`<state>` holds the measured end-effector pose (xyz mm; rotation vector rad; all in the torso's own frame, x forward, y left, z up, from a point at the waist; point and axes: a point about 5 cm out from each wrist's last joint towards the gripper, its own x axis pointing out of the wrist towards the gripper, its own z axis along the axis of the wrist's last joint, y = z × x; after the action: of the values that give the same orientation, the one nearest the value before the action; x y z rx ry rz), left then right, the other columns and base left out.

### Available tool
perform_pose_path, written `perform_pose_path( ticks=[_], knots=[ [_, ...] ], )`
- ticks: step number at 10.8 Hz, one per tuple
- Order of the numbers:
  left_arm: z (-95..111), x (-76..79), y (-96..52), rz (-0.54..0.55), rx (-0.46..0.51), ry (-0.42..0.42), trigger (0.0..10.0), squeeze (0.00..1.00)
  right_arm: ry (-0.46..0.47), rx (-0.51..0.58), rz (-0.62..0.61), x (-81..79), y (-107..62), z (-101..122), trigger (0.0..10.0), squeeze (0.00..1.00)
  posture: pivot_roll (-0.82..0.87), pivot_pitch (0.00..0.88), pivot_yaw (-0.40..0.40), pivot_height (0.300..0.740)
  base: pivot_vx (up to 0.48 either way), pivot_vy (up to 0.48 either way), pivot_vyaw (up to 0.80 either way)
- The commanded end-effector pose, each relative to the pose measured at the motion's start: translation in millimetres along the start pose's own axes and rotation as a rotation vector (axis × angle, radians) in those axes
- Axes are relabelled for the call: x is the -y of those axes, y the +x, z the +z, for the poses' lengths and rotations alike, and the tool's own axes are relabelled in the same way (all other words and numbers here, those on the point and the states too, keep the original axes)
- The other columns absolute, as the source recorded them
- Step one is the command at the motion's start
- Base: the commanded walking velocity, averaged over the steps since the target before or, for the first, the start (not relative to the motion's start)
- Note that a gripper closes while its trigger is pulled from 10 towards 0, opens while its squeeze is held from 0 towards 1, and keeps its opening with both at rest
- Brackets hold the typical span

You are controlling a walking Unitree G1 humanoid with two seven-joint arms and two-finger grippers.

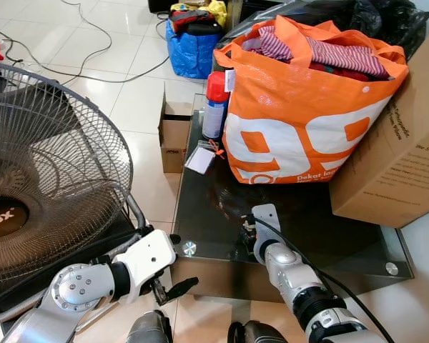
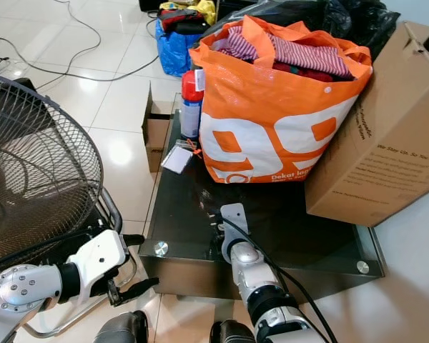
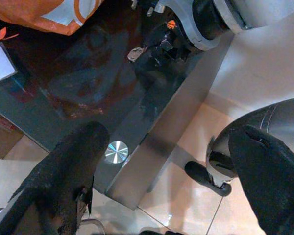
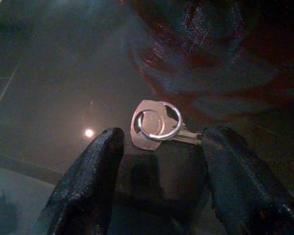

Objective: Hang keys on a hook

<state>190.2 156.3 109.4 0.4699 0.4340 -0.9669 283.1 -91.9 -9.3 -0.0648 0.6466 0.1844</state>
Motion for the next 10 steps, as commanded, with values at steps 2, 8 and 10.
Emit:
perform_pose_path(
  ticks=[2,8,10],
  knots=[
    [-2.6,2.4,1.2,-0.012,-0.013,0.006,10.0,0.0,0.012,-0.029,-0.008,0.1,0.1,-6.7,4.0,0.0,0.1,0.135,-0.08,0.74,0.0,0.0,0.0],
    [-0.8,3.7,2.2,-0.01,-0.01,0.004,10.0,0.0,0.01,0.008,0.017,-1.8,1.5,-1.2,2.4,0.0,0.1,0.14,-0.085,0.74,0.0,0.0,0.0],
    [-0.2,3.4,3.1,-0.011,-0.009,0.008,10.0,0.0,-0.003,0.03,0.02,0.2,1.6,0.5,2.3,0.0,0.1,0.14,-0.083,0.74,0.0,0.0,0.0]
  ],
)
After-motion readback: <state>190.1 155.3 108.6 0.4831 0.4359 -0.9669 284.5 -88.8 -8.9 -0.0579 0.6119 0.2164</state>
